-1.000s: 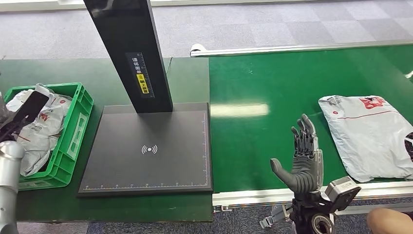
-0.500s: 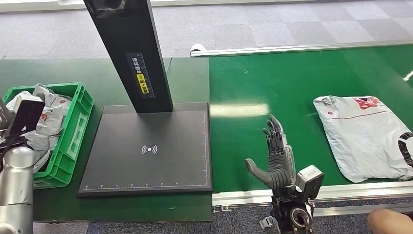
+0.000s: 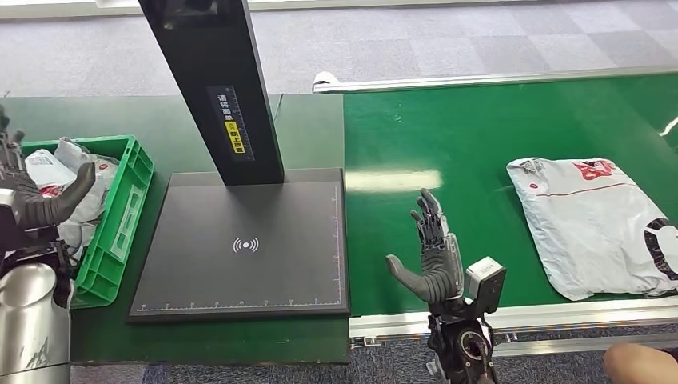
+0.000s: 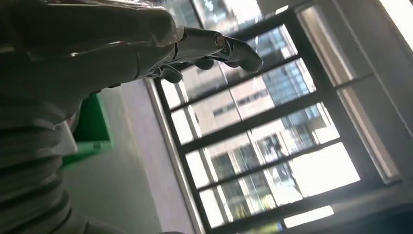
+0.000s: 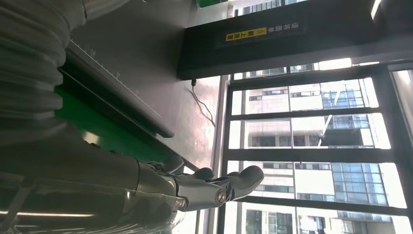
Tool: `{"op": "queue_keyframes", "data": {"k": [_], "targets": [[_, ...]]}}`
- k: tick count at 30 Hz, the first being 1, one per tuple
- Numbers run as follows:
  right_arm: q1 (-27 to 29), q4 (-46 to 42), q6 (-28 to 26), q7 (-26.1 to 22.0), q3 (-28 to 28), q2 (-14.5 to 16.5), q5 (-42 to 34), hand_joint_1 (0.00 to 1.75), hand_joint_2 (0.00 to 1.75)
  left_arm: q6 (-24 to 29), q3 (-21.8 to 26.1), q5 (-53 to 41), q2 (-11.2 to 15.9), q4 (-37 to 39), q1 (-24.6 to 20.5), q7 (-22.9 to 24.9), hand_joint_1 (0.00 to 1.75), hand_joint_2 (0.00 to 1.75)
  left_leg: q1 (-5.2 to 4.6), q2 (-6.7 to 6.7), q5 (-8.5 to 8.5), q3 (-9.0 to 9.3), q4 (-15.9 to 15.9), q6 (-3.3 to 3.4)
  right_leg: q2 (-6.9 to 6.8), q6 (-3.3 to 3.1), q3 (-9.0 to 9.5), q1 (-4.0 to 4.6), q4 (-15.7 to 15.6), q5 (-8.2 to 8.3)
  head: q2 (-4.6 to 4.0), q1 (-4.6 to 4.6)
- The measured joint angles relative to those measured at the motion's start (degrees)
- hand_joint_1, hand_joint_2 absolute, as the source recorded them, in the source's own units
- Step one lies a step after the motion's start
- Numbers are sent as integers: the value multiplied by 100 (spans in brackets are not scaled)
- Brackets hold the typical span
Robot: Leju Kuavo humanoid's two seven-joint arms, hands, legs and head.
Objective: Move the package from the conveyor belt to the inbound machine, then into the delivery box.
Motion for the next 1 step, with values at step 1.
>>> {"op": "queue_keyframes", "data": {"k": [1], "targets": [[-27,35,2,-5,0,-1,-16,0,175,-128,-14,147,-17,1,16,-5,0,175,0,-1,0,0,0,0,0,0,0,0,0,0,0,-1]]}}
